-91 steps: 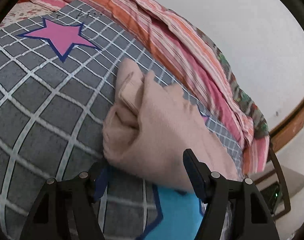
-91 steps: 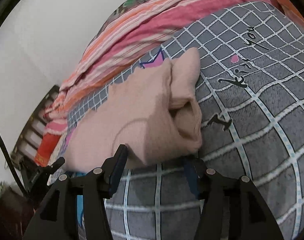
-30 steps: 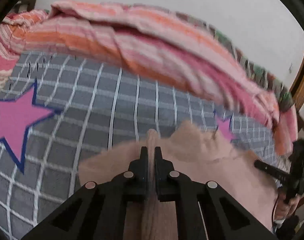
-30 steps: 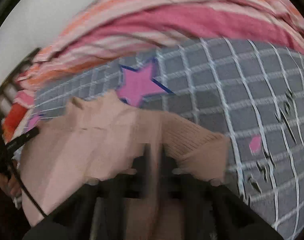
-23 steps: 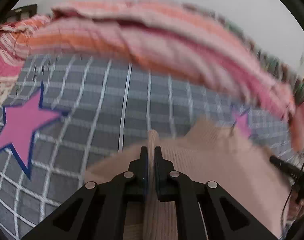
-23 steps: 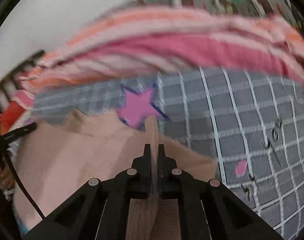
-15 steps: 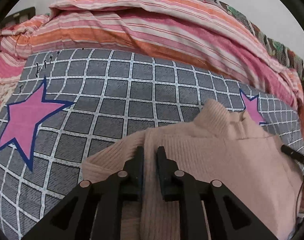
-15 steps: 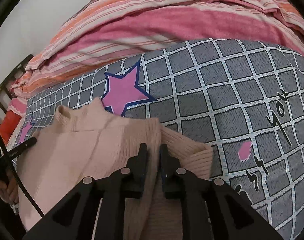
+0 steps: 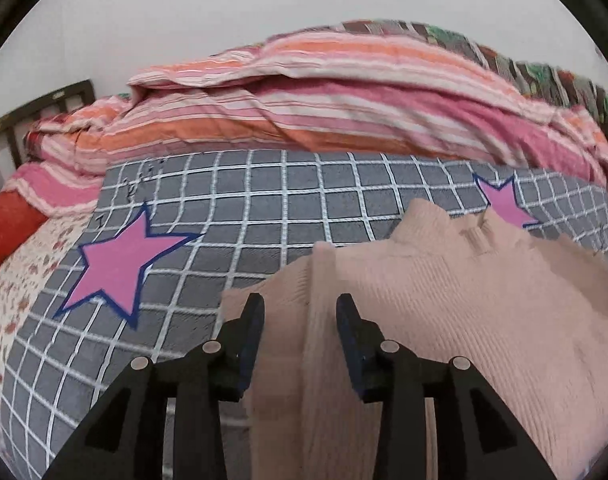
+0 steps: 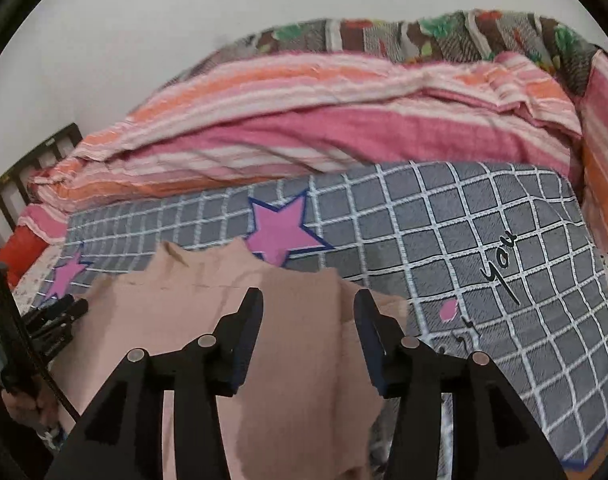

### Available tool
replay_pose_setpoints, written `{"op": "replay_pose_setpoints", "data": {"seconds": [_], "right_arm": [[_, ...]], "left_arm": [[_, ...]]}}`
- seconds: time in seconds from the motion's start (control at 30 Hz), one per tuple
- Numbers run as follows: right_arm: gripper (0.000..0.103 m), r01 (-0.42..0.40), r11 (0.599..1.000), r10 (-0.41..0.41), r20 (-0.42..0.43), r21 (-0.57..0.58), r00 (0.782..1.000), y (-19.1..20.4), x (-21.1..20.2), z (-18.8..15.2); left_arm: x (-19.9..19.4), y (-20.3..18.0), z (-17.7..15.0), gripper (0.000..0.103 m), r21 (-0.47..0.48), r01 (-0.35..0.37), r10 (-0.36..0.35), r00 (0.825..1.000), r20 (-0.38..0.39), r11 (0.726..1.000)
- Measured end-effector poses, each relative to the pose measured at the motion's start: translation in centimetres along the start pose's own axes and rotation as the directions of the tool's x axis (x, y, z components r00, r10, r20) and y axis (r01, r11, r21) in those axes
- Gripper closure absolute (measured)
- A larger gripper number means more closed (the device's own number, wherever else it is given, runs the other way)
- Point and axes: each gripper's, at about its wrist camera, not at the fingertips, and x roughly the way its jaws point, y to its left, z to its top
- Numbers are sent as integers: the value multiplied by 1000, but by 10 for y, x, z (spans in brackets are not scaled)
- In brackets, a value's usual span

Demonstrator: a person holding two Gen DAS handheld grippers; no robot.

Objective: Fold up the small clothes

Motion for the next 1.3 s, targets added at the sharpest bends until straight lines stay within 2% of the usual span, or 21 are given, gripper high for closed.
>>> {"op": "replay_pose_setpoints", "data": {"seconds": [0.07, 0.17, 0.2, 0.3, 0.37, 0.47, 0.6, 0.67, 0.77, 0.83, 0.97, 1.07, 1.3], "right_arm": [[56, -25, 1000, 25, 26, -5, 999, 14, -10, -7], [57, -67, 996, 67, -7, -55, 998, 46, -10, -20], [57, -67, 996, 67, -7, -55, 998, 46, -10, -20], [57, 13, 997, -13, 1, -79, 1000, 68, -10, -36], [59, 39, 995, -40, -12, -91, 999, 77, -6, -42], [60, -30, 996, 24, -65, -88, 998, 91, 2, -44], [56, -61, 994, 53, -92, -88, 994, 103, 11, -41], [54, -65, 993, 53, -113, -103, 992, 112, 20, -39], [54, -68, 991, 50, -155, -112, 987, 125, 40, -37], [54, -39, 991, 13, -202, -125, 979, 132, 58, -35], [58, 79, 988, -113, -266, -136, 957, 136, 94, -29], [58, 88, 989, -121, -304, -119, 945, 132, 111, -22], [58, 81, 991, -113, -330, -110, 937, 130, 136, -9]], "left_arm": [[-5, 6, -1, 68, -28, 5, -5, 1000, 5, 1000], [-14, 15, -6, 68, -68, 22, -21, 1000, 22, 997], [-18, 17, -8, 68, -73, 25, -23, 999, 25, 997], [-26, 23, -12, 68, -84, 33, -30, 999, 40, 996], [-31, 25, -13, 68, -87, 47, -43, 998, 48, 995], [-32, 29, -14, 68, -95, 86, -84, 996, 28, 992], [-31, 34, -14, 67, -121, 125, -125, 992, 2, 985], [-31, 35, -13, 61, -130, 148, -148, 989, 4, 980], [-34, 40, -11, 32, -161, 196, -190, 981, 51, 967], [-36, 42, -9, 32, -163, 206, -197, 978, 71, 965], [-39, 48, -8, 33, -184, 226, -214, 973, 85, 956], [-40, 51, -8, 33, -178, 225, -212, 973, 88, 958], [-31, 52, -11, 33, -154, 228, -223, 973, 53, 961]]}}
